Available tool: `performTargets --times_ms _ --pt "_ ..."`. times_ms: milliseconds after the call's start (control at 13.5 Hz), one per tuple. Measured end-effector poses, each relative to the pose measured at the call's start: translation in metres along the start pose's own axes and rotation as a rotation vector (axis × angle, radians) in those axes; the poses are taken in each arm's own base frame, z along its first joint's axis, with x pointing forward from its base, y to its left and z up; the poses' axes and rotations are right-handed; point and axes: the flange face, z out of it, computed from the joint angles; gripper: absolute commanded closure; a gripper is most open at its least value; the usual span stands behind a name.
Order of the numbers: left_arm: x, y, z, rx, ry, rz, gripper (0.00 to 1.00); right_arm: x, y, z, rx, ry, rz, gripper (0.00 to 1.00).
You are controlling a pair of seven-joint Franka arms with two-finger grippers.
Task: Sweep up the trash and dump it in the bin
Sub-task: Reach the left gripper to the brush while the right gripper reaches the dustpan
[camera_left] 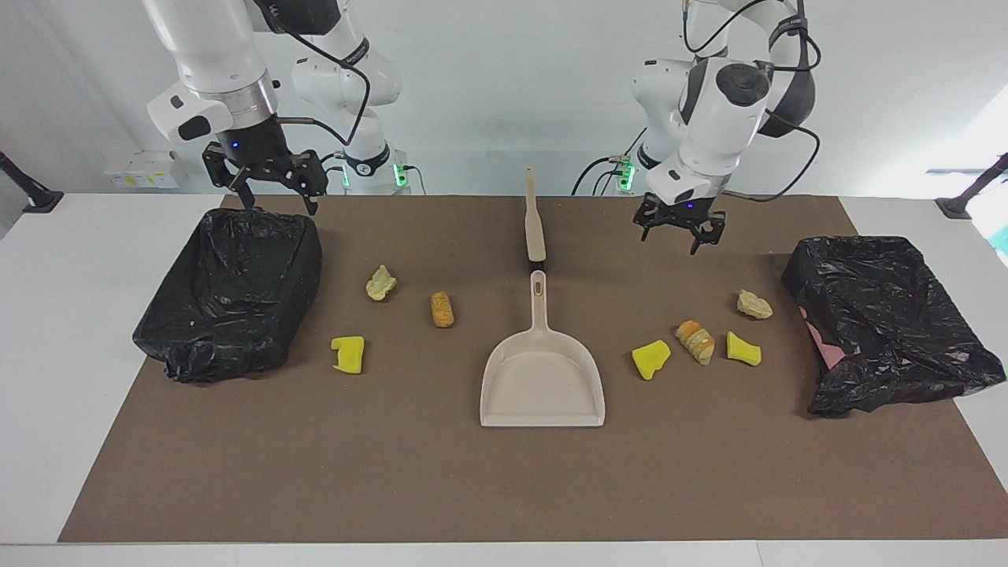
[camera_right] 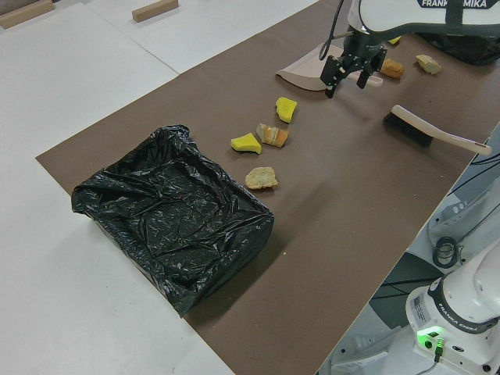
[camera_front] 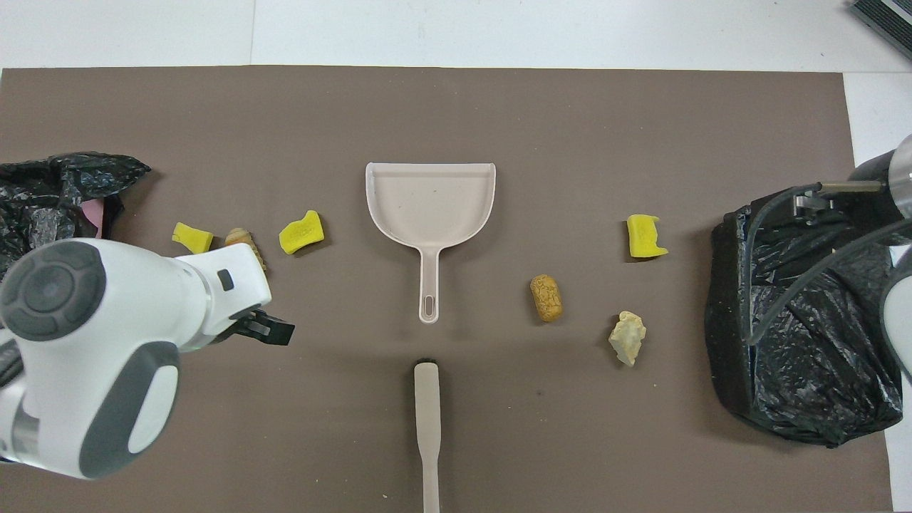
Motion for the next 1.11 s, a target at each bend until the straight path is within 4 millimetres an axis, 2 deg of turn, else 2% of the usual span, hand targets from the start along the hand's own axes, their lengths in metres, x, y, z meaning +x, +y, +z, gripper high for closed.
performTargets --times_ms 148,369,591,813,960,1108 --pt "-0.013 0.033 0.015 -0.012 0.018 0.033 0.0 0.0 0.0 0.0 0.0 0.0 0.001 0.0" --pt "-0.034 0.087 0.023 -0.015 0.023 -0.004 0.0 0.0 0.002 0.0 0.0 0.0 0.003 0.0" --pt "-0.065 0.165 0.043 -0.024 0.033 -0.072 0.0 0.001 0.001 -0.001 0.002 0.012 0.002 0.0" --pt "-0.109 0.246 0.063 -0.013 0.032 -0.138 0.0 0.008 -0.006 0.002 0.013 0.062 -0.008 0.0" --pt "-0.132 0.279 0.068 0.005 0.035 -0.16 0.0 0.013 -0.019 0.016 0.022 0.095 -0.028 0.0" --pt "-0.148 0.295 0.077 0.024 0.031 -0.172 0.0 0.015 -0.048 0.035 0.034 0.109 -0.042 0.0"
